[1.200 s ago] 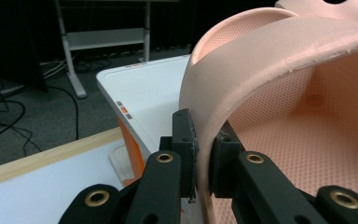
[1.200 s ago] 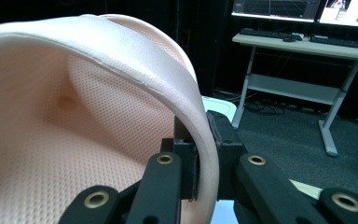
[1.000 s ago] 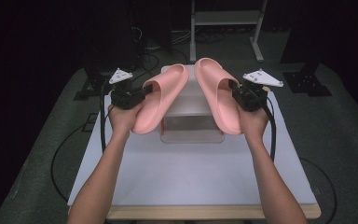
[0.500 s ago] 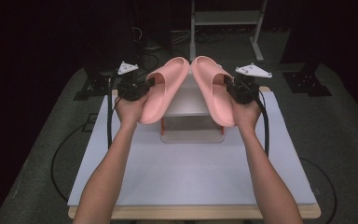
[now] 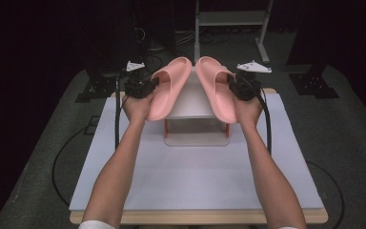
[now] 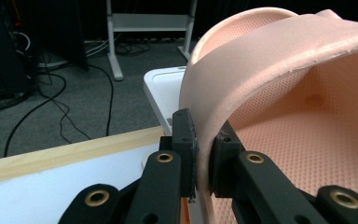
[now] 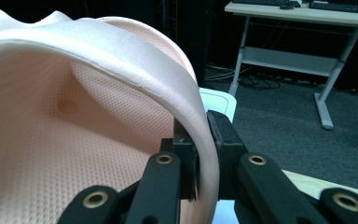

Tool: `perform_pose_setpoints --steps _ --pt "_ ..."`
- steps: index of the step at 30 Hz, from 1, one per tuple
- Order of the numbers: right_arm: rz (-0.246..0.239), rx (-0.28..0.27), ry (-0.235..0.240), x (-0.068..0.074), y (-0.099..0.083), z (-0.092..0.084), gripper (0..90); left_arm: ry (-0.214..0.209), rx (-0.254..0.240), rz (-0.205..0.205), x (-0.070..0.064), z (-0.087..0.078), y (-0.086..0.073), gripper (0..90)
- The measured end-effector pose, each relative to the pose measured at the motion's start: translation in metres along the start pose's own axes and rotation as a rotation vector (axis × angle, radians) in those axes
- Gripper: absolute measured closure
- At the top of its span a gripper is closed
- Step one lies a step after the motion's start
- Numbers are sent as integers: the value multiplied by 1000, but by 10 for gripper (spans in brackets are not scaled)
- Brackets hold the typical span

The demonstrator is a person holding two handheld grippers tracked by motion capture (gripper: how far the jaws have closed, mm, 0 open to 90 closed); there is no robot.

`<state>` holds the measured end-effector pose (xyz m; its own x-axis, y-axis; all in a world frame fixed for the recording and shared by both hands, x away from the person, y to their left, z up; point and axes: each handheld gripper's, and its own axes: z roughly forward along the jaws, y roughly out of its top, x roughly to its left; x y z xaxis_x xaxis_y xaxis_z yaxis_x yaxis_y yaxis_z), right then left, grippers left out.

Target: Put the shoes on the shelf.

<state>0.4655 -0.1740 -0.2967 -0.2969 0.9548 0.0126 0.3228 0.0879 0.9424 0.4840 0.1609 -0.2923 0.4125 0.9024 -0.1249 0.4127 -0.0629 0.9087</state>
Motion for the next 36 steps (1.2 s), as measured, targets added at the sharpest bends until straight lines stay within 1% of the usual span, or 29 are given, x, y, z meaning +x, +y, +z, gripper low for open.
perform_pose_setpoints --steps 2,3,5,8,9,12,13,17,18,20,21,25,26,29,36 --pt "8 7 -2 0 1 4 824 10 7 -1 1 2 1 832" --pt "10 10 -3 0 1 6 823 14 2 -3 1 3 2 832" --pt "17 15 -11 0 2 10 822 22 1 -16 2 5 2 832" --pt "25 13 -10 0 3 12 823 41 17 -5 1 8 4 832" --pt "22 25 -15 1 4 15 822 48 19 -5 -1 11 5 832" --pt "24 30 -19 2 5 16 822 55 27 2 -4 13 5 832" --pt "27 37 -22 2 6 18 822 67 38 7 -6 16 5 832" --pt "30 53 -31 3 7 21 820 83 53 1 -9 21 4 831" --pt "30 62 -36 3 7 22 817 85 61 7 -10 22 4 830" --pt "37 74 -36 4 8 24 812 83 61 1 -12 25 3 830" --pt "32 86 -44 4 9 25 811 88 63 2 -13 26 3 829" --pt "44 97 -43 2 9 26 810 86 66 1 -15 27 5 826" --pt "57 102 -44 1 9 27 810 84 65 -3 -15 27 5 826" --pt "57 117 -49 0 10 29 807 86 68 -7 -17 29 5 823" --pt "53 123 -62 0 14 31 798 90 73 -10 -17 30 9 814"
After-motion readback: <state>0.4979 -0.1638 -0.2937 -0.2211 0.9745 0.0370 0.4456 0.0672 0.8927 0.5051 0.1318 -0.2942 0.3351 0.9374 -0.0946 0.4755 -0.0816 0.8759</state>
